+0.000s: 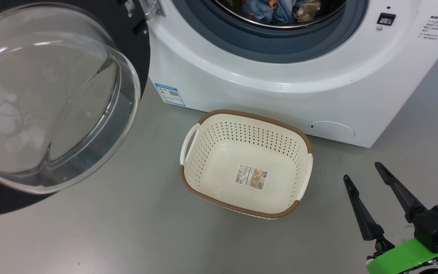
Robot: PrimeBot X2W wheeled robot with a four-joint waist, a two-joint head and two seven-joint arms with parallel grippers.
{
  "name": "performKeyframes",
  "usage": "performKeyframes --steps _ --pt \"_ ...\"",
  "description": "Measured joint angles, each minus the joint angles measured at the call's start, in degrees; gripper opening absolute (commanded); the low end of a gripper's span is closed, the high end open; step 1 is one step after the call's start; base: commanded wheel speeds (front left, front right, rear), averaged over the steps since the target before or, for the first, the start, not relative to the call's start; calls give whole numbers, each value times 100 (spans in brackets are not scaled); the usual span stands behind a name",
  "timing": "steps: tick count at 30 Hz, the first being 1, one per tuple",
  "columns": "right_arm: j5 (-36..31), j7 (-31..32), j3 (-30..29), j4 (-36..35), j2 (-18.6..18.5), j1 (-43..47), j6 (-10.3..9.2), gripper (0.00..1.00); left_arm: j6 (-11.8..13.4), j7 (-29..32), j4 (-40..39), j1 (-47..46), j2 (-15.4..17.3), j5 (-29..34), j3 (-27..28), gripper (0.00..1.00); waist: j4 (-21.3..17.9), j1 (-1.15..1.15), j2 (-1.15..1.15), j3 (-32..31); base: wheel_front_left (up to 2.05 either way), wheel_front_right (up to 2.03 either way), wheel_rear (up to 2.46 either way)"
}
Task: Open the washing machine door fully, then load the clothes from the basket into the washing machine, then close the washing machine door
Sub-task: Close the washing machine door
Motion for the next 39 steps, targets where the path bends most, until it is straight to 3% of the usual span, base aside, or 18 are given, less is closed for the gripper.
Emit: performKeyframes --steps 18,39 --pt "0 42 -21 -33 -15 -4 0 100 -303 935 -15 62 158 -15 -199 0 93 0 0 -6 0 0 0" --pt "-1 -115 -66 94 170 -4 0 100 -699 1755 -1299 1309 83 -319 -18 0 109 0 0 -223 0 0 0"
